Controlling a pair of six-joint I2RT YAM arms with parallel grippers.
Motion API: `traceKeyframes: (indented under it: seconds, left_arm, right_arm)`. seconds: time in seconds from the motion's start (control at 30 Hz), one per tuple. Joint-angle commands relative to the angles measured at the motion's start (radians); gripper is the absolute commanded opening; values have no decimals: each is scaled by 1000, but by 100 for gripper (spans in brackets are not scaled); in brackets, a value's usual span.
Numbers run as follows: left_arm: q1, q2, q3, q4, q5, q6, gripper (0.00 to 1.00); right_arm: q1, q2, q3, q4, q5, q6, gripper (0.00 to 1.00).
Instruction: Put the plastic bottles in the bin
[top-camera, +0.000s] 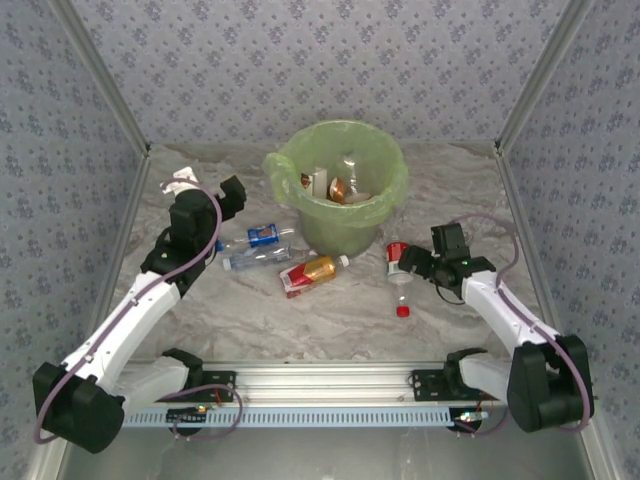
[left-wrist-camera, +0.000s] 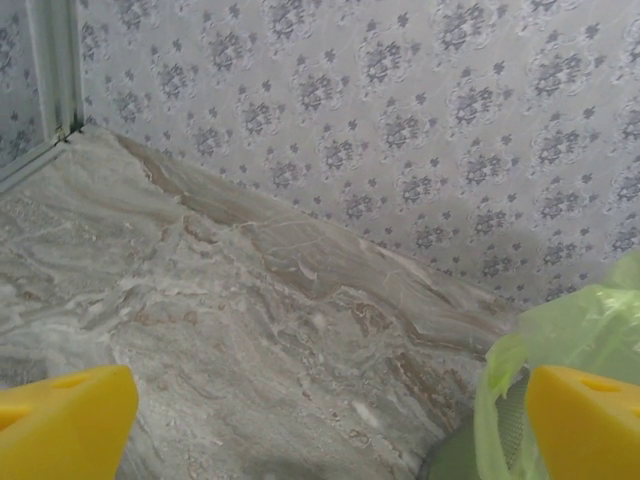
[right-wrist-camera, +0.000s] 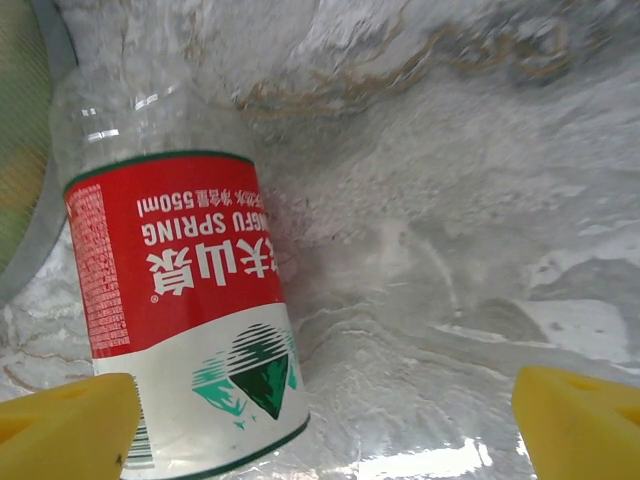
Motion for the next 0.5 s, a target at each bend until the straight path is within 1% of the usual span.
traceKeyframes:
  seconds: [0.0,0.07,0.3,0.47]
  left_arm:
    - [16,-27,-4,-11,19,-36,99]
    - [23,-33,-6,-19,23,-42,99]
    - [40,-50,-20,-35,28,-59,99]
    - [49,-52,-29,-35,31,-66,99]
  right_arm:
    - [29,60,34,22,-25,-25,97]
    - [40,107,58,8,-15,-26,96]
    - [90,231,132,16,-62,-71,94]
    - [114,304,170,14,-49,-78,93]
